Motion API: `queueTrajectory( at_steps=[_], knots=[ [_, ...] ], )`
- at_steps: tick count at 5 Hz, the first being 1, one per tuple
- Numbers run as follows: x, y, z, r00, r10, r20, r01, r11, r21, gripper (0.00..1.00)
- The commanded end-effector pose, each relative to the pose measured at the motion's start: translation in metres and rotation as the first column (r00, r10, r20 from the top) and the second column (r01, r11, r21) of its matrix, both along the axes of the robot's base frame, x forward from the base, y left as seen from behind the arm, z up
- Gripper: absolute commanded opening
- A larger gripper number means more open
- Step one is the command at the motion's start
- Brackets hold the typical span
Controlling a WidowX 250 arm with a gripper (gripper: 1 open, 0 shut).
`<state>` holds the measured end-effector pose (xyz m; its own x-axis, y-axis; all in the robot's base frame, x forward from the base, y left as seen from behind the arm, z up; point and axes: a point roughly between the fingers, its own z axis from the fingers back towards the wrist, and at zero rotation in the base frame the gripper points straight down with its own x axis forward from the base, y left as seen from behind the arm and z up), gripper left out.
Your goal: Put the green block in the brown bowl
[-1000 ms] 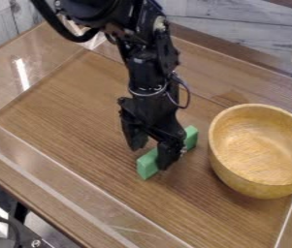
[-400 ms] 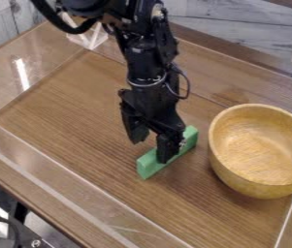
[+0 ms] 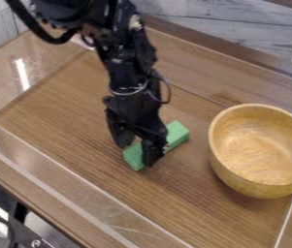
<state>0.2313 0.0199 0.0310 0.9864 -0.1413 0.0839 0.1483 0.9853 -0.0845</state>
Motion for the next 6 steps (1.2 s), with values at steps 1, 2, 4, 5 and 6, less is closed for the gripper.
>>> queueTrajectory(
  at_steps=[1, 2, 4, 5, 6],
  knots=[
    [0.006, -0.001, 0.013, 0.997, 0.062, 0.04, -0.062, 0.998, -0.001, 0.0],
    [0.006, -0.003, 0.023, 0.992, 0.121, 0.039, -0.121, 0.993, -0.002, 0.0],
    [0.008, -0.015, 0.014, 0.996, 0.073, 0.043, -0.072, 0.997, -0.009, 0.0],
    [0.013, -0.023, 0.016, 0.999, 0.025, 0.046, -0.024, 1.0, -0.013, 0.0],
    [0.018, -0.031, 0.019, 0.999, -0.024, 0.049, 0.025, 1.0, -0.016, 0.0]
  ],
)
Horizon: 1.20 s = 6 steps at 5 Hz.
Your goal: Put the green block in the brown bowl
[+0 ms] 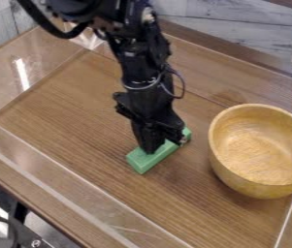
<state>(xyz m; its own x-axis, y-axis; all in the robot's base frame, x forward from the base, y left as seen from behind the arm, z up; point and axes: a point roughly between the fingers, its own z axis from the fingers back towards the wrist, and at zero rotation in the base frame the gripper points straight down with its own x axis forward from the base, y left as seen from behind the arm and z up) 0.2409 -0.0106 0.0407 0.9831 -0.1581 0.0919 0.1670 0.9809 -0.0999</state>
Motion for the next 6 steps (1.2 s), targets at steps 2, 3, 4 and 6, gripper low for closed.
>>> queueTrajectory(
  at_steps=[2, 3, 4, 6],
  knots=[
    [0.015, -0.014, 0.022, 0.991, -0.122, 0.048, 0.122, 0.993, -0.003, 1.0],
    [0.018, -0.014, 0.017, 0.986, -0.16, 0.047, 0.161, 0.987, -0.003, 1.0],
    [0.021, -0.014, 0.01, 0.978, -0.206, 0.047, 0.206, 0.979, -0.002, 1.0],
    [0.019, -0.019, -0.013, 0.983, -0.175, 0.046, 0.176, 0.984, 0.0, 1.0]
  ],
)
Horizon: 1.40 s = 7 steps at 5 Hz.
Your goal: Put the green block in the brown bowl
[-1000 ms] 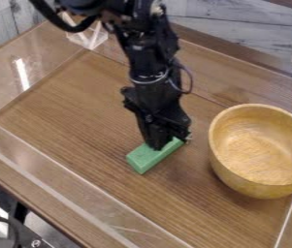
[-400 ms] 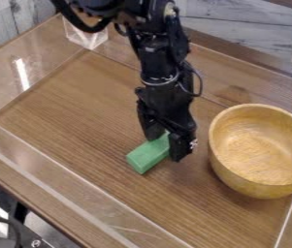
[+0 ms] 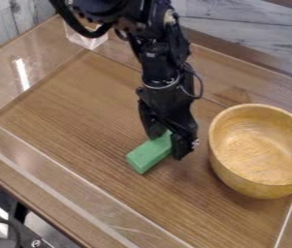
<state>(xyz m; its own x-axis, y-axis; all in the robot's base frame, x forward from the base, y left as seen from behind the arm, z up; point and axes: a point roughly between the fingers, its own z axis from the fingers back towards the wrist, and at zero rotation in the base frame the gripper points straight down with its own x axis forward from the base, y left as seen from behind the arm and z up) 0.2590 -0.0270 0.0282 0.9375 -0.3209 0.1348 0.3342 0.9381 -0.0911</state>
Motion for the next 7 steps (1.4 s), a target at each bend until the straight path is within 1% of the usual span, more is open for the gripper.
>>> queueTrajectory(
  at_steps=[1, 2, 4, 6, 7],
  knots=[
    [-0.004, -0.003, -0.008, 1.0, -0.012, 0.0, 0.012, 1.0, -0.002, 1.0],
    [-0.007, -0.005, -0.007, 1.0, -0.019, -0.004, 0.019, 1.0, 0.0, 0.0],
    [-0.003, -0.011, -0.003, 0.996, -0.087, -0.032, 0.088, 0.996, 0.017, 0.0],
    [0.002, -0.024, 0.01, 0.998, -0.022, -0.055, 0.024, 0.999, 0.03, 0.0],
    [0.002, -0.028, 0.025, 0.998, -0.007, -0.064, 0.01, 0.999, 0.04, 0.0]
  ],
)
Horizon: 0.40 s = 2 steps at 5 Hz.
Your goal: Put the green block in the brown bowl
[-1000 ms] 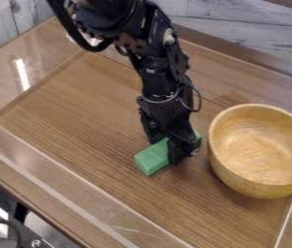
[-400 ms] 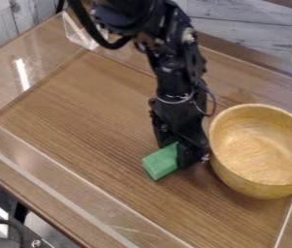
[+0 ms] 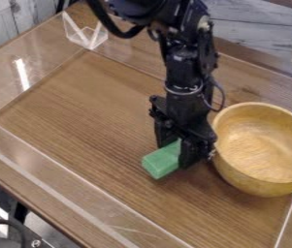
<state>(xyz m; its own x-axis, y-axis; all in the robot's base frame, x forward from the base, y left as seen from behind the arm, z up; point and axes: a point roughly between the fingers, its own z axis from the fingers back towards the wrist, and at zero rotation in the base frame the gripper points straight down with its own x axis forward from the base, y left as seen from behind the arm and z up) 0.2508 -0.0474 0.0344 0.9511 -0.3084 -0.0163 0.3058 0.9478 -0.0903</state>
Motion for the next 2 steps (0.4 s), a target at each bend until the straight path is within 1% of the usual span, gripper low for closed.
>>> queueTrajectory(
  at_steps=[1, 2],
  knots=[
    [0.012, 0.006, 0.031, 0.996, -0.052, 0.077, 0.052, 0.999, 0.005, 0.0],
    [0.016, 0.017, 0.057, 0.993, -0.05, 0.105, 0.048, 0.999, 0.026, 0.0]
  ],
)
